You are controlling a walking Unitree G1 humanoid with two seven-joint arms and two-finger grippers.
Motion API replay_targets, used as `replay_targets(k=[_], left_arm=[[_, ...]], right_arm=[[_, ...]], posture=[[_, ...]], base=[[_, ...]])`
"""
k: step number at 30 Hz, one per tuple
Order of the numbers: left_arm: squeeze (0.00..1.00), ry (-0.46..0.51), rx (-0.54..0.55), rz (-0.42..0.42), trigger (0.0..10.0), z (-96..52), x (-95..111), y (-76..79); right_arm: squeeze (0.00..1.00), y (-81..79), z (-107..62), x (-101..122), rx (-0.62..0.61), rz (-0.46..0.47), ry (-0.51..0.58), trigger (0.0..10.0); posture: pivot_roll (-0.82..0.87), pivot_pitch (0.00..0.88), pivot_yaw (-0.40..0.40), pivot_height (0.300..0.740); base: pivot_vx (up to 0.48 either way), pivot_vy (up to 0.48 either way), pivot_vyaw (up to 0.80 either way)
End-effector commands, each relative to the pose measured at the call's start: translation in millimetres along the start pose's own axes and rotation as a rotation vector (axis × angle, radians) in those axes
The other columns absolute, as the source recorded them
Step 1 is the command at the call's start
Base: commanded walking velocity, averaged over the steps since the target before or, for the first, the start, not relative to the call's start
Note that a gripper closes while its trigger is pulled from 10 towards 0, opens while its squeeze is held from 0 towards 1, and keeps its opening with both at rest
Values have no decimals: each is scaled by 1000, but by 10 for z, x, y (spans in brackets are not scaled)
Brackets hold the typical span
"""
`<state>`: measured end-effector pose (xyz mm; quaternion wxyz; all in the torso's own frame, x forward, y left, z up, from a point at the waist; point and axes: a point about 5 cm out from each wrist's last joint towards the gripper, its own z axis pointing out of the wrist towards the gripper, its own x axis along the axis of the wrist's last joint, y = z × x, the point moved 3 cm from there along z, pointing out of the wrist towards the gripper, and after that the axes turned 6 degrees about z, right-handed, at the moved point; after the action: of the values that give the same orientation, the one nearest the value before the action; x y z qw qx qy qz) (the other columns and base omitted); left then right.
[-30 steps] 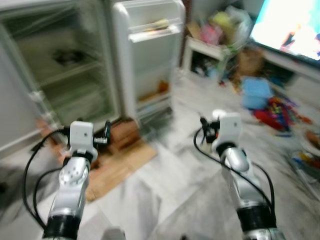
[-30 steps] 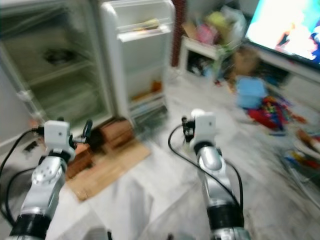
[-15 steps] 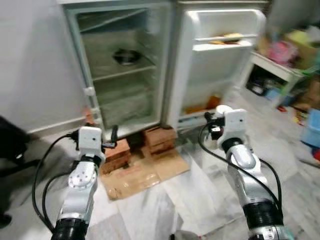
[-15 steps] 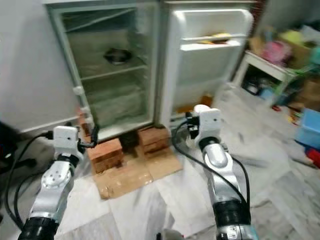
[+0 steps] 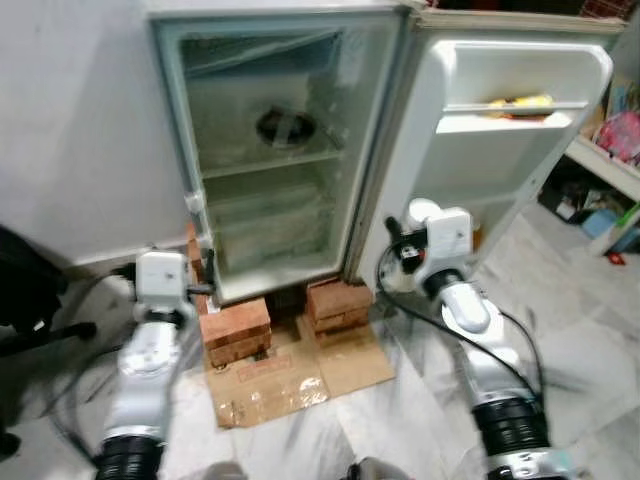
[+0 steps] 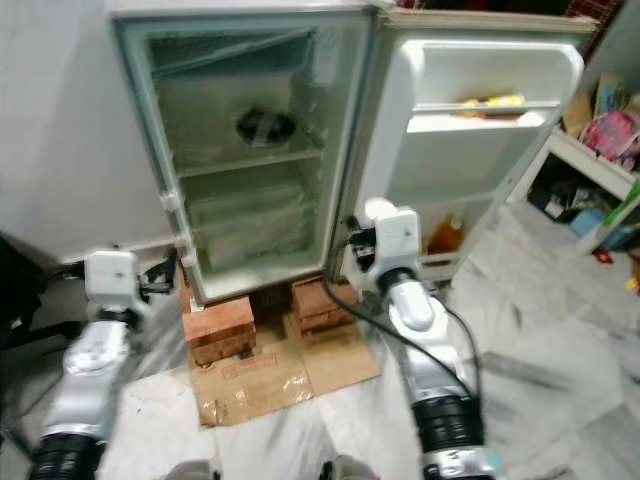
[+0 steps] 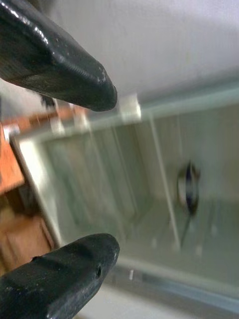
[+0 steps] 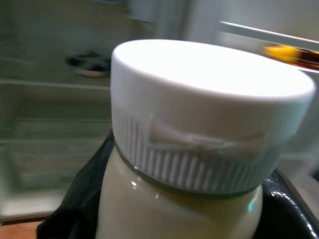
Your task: Restocking fridge
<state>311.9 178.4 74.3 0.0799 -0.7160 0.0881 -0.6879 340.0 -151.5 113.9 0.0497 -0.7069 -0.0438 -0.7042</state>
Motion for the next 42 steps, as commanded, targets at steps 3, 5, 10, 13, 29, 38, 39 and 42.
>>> replay_targets(k=[3,5,10,13,29,38,39,42], left_arm=[[0,-10,13,21,10000,-35,-25,-108],[0,-4,9,37,10000,-34,-14,-108],[0,3,-1,46,10000,-31,-2,-95],[0,6,-8,56,10000,-31,5,-92],[0,-28,191,86,10000,-70,-44,-415],[0,-23,197,13,10000,-293,-57,-538],[0,-23,197,13,10000,-293,-57,-538],[0,-19,188,12,10000,-291,-54,-509]], right_arm=[[0,-1,-19,11,-8,-20,12,10000],[0,-5,-22,-16,-8,-7,-2,10000],[0,-75,-14,7,30,18,12,10000],[0,-133,-17,24,67,65,20,10000],[0,-248,-70,46,146,49,39,10000],[0,-195,-153,14,134,64,38,10000],[0,-195,-153,14,134,64,38,10000],[0,-263,-130,35,158,61,44,10000]], posture=[[41,0,-64,716],[41,0,-63,716],[39,0,-61,716],[38,0,-60,716],[40,0,-64,716],[50,0,-68,716],[50,0,-68,716],[51,0,-72,716]], base=[[0,-480,0],[0,-480,0],[0,-480,0],[0,-480,0],[0,-313,0],[0,0,99],[0,0,444],[310,0,563]])
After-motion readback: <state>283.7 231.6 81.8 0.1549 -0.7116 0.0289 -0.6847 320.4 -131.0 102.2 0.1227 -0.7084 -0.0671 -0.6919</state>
